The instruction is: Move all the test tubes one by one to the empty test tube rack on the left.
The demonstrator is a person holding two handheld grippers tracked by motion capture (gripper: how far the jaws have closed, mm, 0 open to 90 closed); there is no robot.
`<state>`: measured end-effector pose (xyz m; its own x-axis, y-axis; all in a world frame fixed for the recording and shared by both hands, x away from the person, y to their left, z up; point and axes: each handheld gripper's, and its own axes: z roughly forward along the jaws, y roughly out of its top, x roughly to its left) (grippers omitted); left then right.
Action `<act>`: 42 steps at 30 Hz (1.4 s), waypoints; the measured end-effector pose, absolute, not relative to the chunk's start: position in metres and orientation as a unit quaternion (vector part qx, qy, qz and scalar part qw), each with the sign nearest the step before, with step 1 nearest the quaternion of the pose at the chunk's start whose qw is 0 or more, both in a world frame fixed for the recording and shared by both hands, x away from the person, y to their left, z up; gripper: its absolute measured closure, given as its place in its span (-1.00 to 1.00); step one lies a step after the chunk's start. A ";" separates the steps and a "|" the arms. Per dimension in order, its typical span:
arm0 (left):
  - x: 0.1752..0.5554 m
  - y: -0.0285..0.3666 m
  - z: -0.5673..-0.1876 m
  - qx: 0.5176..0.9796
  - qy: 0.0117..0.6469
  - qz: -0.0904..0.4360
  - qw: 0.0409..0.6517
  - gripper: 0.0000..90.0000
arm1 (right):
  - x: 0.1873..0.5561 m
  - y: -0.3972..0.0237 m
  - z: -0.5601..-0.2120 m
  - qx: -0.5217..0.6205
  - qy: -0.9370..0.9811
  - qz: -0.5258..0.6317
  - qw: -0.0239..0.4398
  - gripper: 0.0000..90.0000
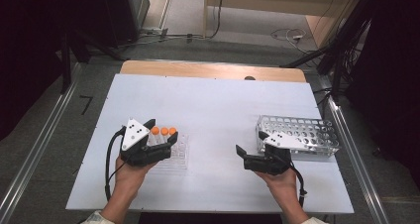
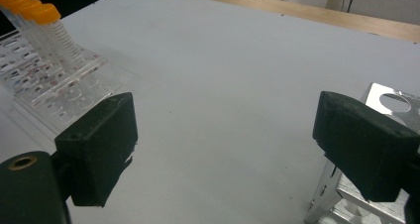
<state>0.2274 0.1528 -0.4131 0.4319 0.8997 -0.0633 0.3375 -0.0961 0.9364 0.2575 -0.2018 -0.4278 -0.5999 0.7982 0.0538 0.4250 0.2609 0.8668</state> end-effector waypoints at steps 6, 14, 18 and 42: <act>0.227 0.156 -0.414 0.682 0.459 0.278 0.498 -0.58 | 0.258 -0.207 -0.427 0.403 0.764 0.459 0.206 -0.81; 0.224 0.159 -0.415 0.679 0.463 0.281 0.496 -0.59 | 0.259 -0.214 -0.426 0.409 0.761 0.459 0.207 -0.81; 0.223 0.161 -0.416 0.677 0.467 0.280 0.495 -0.59 | 0.258 -0.217 -0.427 0.410 0.760 0.458 0.209 -0.81; 0.204 0.189 -0.414 0.657 0.485 0.299 0.494 -0.62 | 0.252 -0.244 -0.423 0.428 0.746 0.456 0.230 -0.81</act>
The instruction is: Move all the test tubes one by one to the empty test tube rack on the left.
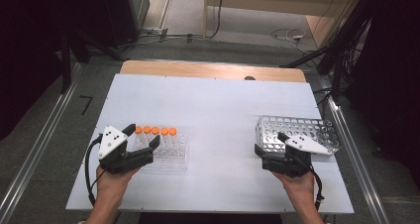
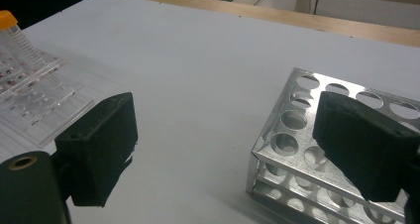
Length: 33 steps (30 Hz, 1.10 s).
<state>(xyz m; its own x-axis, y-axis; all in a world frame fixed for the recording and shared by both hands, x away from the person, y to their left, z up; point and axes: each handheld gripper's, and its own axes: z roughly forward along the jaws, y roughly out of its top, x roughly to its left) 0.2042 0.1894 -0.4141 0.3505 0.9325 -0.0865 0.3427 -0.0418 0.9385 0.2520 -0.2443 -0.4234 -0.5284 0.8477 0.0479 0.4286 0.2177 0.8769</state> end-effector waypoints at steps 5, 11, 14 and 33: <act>0.201 0.196 -0.416 0.655 0.490 0.302 0.490 -0.62 | 0.250 -0.251 -0.423 0.432 0.742 0.455 0.235 -0.81; 0.198 0.205 -0.421 0.652 0.502 0.306 0.479 -0.62 | 0.248 -0.261 -0.422 0.440 0.737 0.454 0.240 -0.81; 0.197 0.210 -0.425 0.650 0.509 0.308 0.474 -0.62 | 0.247 -0.265 -0.422 0.441 0.736 0.453 0.243 -0.81; 0.194 0.231 -0.442 0.642 0.528 0.309 0.462 -0.62 | 0.238 -0.299 -0.424 0.467 0.718 0.446 0.259 -0.81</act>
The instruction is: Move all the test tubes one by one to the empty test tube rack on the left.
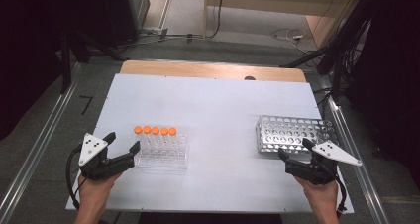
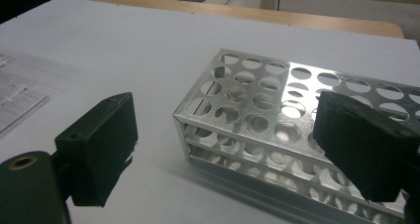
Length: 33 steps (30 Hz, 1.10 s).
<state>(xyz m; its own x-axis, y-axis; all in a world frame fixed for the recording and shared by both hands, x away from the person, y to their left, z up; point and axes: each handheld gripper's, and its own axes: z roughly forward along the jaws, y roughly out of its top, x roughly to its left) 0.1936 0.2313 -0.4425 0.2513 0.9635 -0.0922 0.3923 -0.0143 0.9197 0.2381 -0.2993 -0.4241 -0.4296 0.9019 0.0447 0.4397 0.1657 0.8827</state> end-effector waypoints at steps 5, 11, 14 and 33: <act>0.191 0.233 -0.445 0.643 0.527 0.306 0.463 -0.62 | 0.236 -0.307 -0.425 0.472 0.715 0.444 0.263 -0.81; 0.188 0.236 -0.447 0.638 0.530 0.306 0.467 -0.62 | 0.234 -0.317 -0.427 0.482 0.710 0.441 0.263 -0.81; 0.186 0.238 -0.448 0.636 0.532 0.305 0.468 -0.62 | 0.233 -0.320 -0.428 0.484 0.709 0.440 0.265 -0.81; 0.181 0.246 -0.453 0.629 0.543 0.302 0.467 -0.62 | 0.224 -0.347 -0.432 0.506 0.692 0.433 0.277 -0.81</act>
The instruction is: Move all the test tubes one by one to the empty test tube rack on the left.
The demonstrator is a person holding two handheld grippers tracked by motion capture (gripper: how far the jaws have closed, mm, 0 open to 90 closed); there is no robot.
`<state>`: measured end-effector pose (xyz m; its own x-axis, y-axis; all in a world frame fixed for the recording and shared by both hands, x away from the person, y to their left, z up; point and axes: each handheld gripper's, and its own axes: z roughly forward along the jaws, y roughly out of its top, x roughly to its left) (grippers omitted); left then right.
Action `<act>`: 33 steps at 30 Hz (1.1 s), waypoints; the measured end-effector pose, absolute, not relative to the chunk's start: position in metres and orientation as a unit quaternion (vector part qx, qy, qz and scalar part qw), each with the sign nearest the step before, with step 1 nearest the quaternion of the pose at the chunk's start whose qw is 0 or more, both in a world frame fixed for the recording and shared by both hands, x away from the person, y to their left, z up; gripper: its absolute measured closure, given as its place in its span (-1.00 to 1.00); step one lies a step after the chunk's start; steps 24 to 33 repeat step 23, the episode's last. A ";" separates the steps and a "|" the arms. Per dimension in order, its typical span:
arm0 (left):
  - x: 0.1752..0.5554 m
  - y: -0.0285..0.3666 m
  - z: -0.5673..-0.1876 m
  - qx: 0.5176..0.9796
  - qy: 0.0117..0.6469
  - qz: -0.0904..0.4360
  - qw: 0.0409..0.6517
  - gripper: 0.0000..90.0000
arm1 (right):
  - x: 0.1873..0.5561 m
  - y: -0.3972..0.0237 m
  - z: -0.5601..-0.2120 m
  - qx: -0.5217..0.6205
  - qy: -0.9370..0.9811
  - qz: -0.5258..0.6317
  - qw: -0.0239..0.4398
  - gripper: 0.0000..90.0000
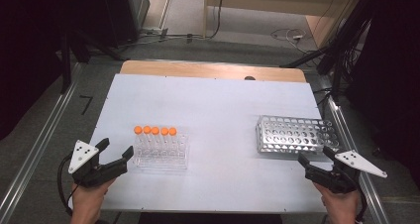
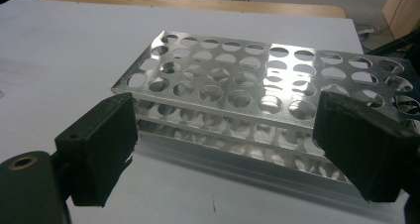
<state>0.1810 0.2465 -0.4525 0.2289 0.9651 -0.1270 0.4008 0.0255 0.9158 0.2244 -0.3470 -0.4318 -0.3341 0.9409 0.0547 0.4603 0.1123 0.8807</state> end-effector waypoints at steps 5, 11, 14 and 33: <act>0.182 0.250 -0.457 0.627 0.552 0.299 0.462 -0.62 | 0.223 -0.354 -0.434 0.514 0.689 0.427 0.282 -0.81; 0.184 0.254 -0.461 0.626 0.566 0.302 0.444 -0.62 | 0.222 -0.362 -0.436 0.524 0.683 0.422 0.284 -0.81; 0.186 0.258 -0.465 0.625 0.579 0.294 0.434 -0.62 | 0.222 -0.368 -0.437 0.530 0.681 0.417 0.285 -0.81; 0.189 0.263 -0.470 0.620 0.592 0.278 0.434 -0.65 | 0.214 -0.379 -0.442 0.546 0.673 0.406 0.291 -0.81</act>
